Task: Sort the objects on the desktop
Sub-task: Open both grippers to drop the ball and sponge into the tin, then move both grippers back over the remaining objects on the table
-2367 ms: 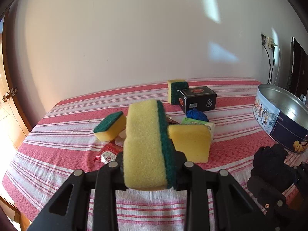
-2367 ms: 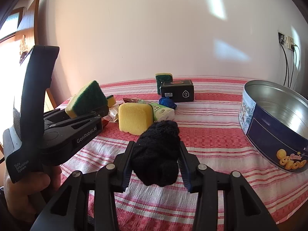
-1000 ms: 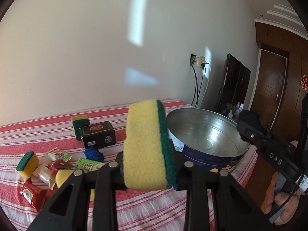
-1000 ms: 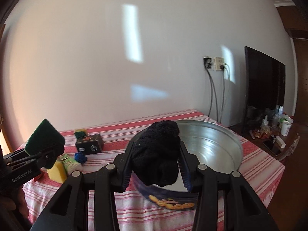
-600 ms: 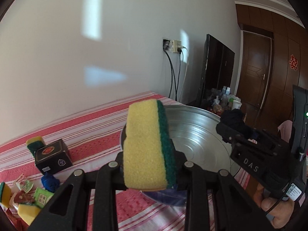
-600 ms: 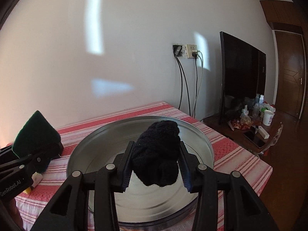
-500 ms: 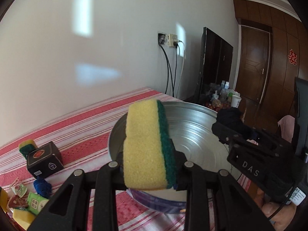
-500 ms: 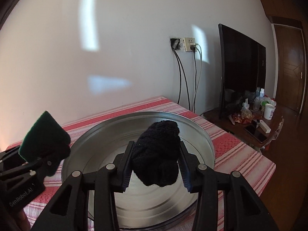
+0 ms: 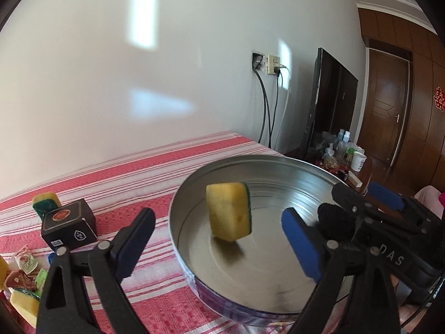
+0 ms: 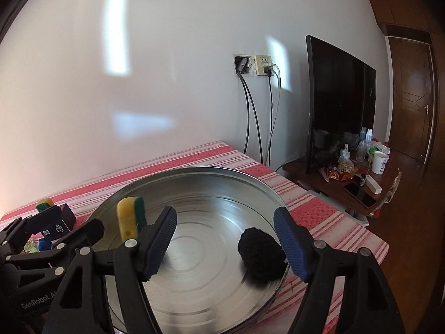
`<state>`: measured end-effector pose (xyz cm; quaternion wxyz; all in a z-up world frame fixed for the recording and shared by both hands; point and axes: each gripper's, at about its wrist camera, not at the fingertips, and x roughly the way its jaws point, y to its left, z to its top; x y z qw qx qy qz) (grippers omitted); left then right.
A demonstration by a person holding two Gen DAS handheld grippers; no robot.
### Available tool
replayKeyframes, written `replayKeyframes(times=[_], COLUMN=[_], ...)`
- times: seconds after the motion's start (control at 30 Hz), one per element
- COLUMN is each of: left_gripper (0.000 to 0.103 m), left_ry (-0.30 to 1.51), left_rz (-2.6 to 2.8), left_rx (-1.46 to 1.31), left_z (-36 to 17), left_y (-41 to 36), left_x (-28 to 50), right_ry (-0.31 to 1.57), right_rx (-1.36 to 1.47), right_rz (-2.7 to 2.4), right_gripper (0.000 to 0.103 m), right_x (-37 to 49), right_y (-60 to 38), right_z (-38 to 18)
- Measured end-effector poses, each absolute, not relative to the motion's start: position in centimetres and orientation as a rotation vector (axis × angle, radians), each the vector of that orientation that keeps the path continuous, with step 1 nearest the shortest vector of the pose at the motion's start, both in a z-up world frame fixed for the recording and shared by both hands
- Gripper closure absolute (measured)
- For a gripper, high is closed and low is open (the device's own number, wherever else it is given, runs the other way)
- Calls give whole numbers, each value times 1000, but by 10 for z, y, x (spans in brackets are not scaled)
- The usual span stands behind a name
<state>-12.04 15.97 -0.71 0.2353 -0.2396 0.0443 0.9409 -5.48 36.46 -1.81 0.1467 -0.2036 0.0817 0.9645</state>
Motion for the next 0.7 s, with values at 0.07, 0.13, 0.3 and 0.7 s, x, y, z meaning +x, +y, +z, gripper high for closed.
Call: replayKeyframes(times=[0.07,0.13,0.3,0.7], left_gripper=[7,7,4,4], left_ry=[138,144,68,-97], left_rz=[2618,2652,2704,2869], left_rx=[-626,-596,-580,-550], left_z=[-5,-3,-1,-4], left_y=[155,146,120,26], left_x=[-118,-115,-118,-106], right_ry=[252,268,212,208], right_rx=[-567,-556,-537,-467], right_rz=[2792,2815,2865,2997], right_gripper=[27,24,23,22], right_x=[-52,-51,-54,-60], right_y=[360,354,327,263], right_z=[-15,-12,-5,1])
